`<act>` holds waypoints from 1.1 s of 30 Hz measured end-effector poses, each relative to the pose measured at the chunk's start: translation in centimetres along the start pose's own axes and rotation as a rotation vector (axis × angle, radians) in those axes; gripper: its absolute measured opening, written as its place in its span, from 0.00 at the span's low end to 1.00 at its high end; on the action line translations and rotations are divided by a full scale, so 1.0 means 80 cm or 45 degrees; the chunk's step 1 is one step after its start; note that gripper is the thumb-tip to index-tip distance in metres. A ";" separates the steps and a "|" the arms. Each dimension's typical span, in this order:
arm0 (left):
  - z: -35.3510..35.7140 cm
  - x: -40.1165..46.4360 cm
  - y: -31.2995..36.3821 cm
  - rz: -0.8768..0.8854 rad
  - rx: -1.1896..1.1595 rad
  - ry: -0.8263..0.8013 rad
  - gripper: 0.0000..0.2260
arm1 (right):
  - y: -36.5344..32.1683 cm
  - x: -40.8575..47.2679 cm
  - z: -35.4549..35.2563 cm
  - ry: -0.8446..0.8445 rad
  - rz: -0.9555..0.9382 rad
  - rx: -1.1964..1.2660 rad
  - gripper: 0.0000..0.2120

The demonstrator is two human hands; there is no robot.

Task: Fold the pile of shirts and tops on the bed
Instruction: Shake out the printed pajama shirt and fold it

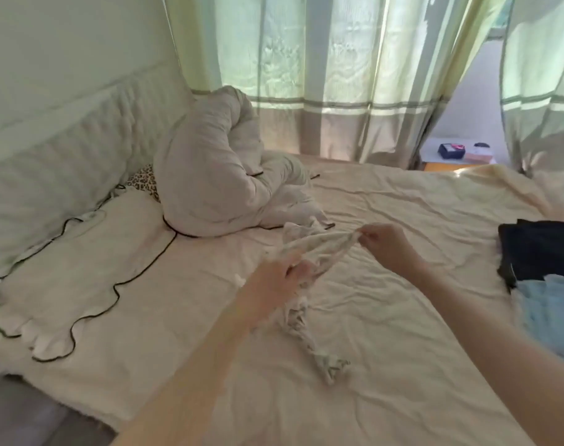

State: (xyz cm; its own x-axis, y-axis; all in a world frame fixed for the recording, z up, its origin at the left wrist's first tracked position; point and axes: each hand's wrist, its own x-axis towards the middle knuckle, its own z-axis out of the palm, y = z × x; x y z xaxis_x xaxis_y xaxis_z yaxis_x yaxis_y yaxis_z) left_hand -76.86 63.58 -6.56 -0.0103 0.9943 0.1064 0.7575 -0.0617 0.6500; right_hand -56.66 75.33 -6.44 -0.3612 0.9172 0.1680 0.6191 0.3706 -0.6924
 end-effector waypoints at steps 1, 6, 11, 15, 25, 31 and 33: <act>0.043 -0.019 -0.008 -0.082 -0.023 -0.161 0.09 | 0.034 -0.029 0.014 -0.074 0.104 -0.026 0.05; 0.211 -0.114 -0.017 -0.312 -0.095 -0.919 0.10 | 0.198 -0.156 0.067 -0.781 0.542 -0.380 0.11; 0.284 -0.148 -0.008 -0.319 -0.075 -1.484 0.13 | 0.277 -0.248 0.090 -1.221 0.734 -0.587 0.09; 0.304 -0.140 -0.054 -0.499 -0.193 -1.406 0.13 | 0.311 -0.250 0.122 -1.336 0.735 -0.621 0.15; 0.316 -0.009 -0.292 -0.578 0.248 -0.589 0.13 | 0.317 -0.087 0.274 -0.869 0.451 -0.329 0.17; 0.352 0.080 -0.350 -0.628 -0.038 -0.114 0.16 | 0.315 0.011 0.385 -0.539 0.600 0.092 0.17; 0.364 0.108 -0.355 -0.753 -0.160 -0.018 0.12 | 0.309 0.033 0.414 -0.492 0.635 0.205 0.21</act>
State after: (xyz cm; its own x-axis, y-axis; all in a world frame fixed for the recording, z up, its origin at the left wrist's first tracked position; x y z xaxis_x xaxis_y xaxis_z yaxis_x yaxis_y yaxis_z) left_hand -79.44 76.48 -46.02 -0.3970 0.8642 -0.3092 0.5430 0.4927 0.6800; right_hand -65.45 82.07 -46.36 -0.3009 0.8438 -0.4445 0.6759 -0.1401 -0.7235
